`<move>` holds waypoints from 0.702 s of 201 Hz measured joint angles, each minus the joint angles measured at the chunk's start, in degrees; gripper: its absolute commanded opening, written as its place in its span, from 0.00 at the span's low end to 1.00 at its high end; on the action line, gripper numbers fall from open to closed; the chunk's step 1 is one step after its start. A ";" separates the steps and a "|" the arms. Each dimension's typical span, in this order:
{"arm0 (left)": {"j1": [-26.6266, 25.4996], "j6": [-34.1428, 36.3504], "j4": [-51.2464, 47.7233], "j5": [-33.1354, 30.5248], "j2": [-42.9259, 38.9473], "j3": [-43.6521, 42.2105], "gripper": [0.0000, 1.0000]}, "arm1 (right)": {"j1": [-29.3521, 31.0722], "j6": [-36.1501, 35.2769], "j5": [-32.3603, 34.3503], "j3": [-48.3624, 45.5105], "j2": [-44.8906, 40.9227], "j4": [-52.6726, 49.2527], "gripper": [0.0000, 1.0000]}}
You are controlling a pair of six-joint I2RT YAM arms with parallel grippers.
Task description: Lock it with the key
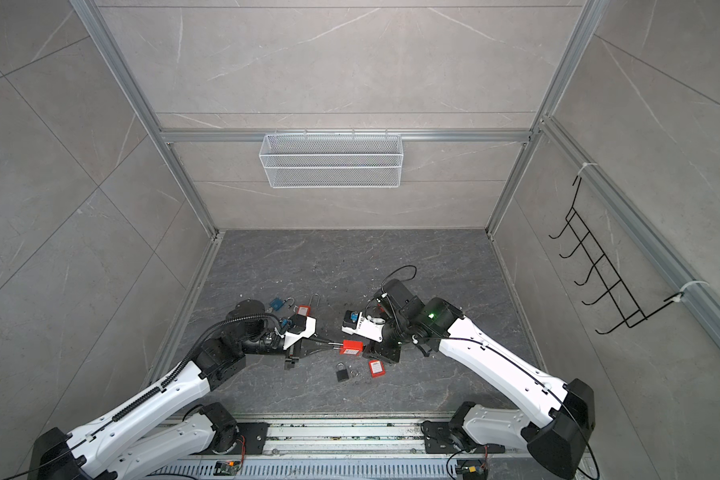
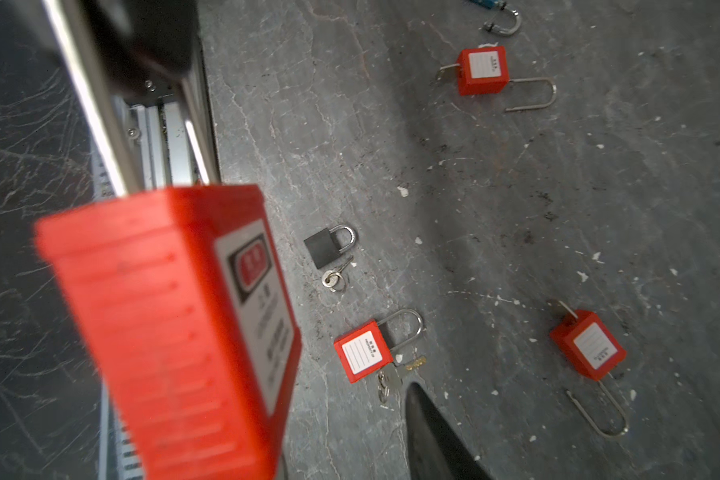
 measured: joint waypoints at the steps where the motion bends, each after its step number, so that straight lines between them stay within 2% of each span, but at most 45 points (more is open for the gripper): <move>1: -0.02 -0.04 0.00 -0.02 0.00 0.00 0.00 | 0.02 0.00 0.09 -0.04 -0.04 0.13 0.49; 58: -0.37 -0.76 1.09 -0.35 0.15 -0.02 0.00 | 4.13 -0.96 8.33 -3.17 -3.45 5.07 0.49; 92: -0.68 -0.68 0.79 -0.35 0.15 -0.02 0.00 | 4.22 -2.64 7.50 -4.28 -8.00 3.56 0.47; 141: -0.68 -0.24 -0.33 -0.33 0.15 -0.02 0.00 | 4.22 -3.69 4.02 -4.04 -9.84 -0.04 0.35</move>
